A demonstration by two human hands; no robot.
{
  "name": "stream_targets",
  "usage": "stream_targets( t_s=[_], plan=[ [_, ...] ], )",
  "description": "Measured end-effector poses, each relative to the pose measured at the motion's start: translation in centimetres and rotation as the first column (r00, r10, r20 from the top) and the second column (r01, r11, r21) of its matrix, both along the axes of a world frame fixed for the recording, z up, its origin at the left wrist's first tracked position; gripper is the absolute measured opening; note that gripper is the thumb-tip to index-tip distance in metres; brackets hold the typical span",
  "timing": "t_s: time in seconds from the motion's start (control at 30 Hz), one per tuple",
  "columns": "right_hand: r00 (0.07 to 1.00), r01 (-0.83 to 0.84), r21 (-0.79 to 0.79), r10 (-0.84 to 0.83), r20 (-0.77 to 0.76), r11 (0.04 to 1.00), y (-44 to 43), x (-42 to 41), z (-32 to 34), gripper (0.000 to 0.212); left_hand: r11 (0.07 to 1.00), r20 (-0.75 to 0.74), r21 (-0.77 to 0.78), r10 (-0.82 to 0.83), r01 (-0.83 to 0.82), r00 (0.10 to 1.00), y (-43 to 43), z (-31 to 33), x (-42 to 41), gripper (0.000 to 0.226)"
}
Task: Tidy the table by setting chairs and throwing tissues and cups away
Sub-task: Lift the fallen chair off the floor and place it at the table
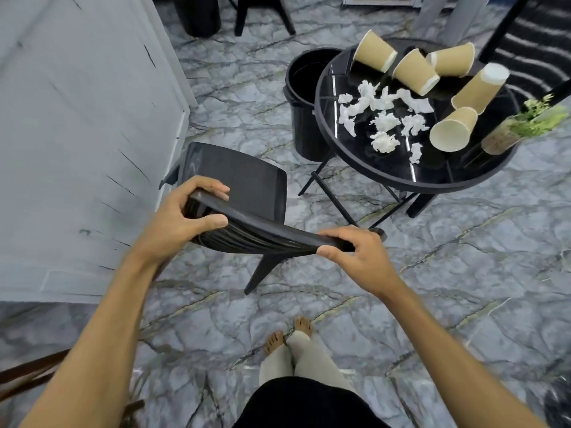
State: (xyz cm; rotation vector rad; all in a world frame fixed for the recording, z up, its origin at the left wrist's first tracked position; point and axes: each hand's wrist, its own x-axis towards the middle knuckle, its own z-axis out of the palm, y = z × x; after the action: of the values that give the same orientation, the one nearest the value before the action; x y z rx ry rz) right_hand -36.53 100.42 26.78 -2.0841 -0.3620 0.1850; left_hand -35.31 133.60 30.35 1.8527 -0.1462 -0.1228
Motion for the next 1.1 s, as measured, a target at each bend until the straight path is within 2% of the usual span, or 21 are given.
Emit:
stream_targets(
  t_s=[0.07,0.23,0.37,0.5,0.63,0.73,0.87,1.1],
  plan=[
    [0.998,0.000,-0.010,0.001,0.057,1.000,0.9,0.5,0.3,0.035,0.998,0.012,-0.015,0.065,-0.065,0.998,0.5,0.1,0.1,0.037],
    [0.991,-0.099,-0.065,0.105,0.089,0.993,2.5,2.9,1.5,0.042,0.964,0.020,-0.152,0.225,-0.219,0.974,2.5,-0.2,-0.4,0.031],
    [0.971,-0.230,-0.056,0.233,0.051,0.972,3.6,5.1,2.6,0.041,0.912,-0.009,-0.245,0.337,-0.329,0.941,4.4,-0.7,-1.6,0.028],
    [0.955,-0.290,-0.042,0.292,0.057,0.956,4.9,7.3,3.5,0.041,0.868,-0.016,-0.307,0.406,-0.391,0.914,6.3,-0.9,-2.6,0.026],
    [0.945,-0.325,-0.013,0.324,-0.043,0.946,6.8,10.2,4.2,0.035,0.805,-0.042,-0.360,0.491,-0.472,0.870,8.7,-1.4,-3.3,0.028],
    [0.926,-0.372,0.002,0.371,-0.076,0.928,8.1,11.8,4.6,0.030,0.776,-0.071,-0.409,0.498,-0.481,0.864,11.0,-1.7,-3.6,0.026],
    [0.919,-0.386,-0.002,0.385,-0.081,0.922,10.7,13.2,4.6,0.038,0.755,-0.089,-0.439,0.503,-0.487,0.860,13.9,-2.1,-3.8,0.028],
    [0.900,-0.425,-0.026,0.419,-0.118,0.905,15.3,14.7,5.0,0.038,0.717,-0.140,-0.461,0.524,-0.523,0.840,18.7,-3.4,-4.7,0.028]
  ],
)
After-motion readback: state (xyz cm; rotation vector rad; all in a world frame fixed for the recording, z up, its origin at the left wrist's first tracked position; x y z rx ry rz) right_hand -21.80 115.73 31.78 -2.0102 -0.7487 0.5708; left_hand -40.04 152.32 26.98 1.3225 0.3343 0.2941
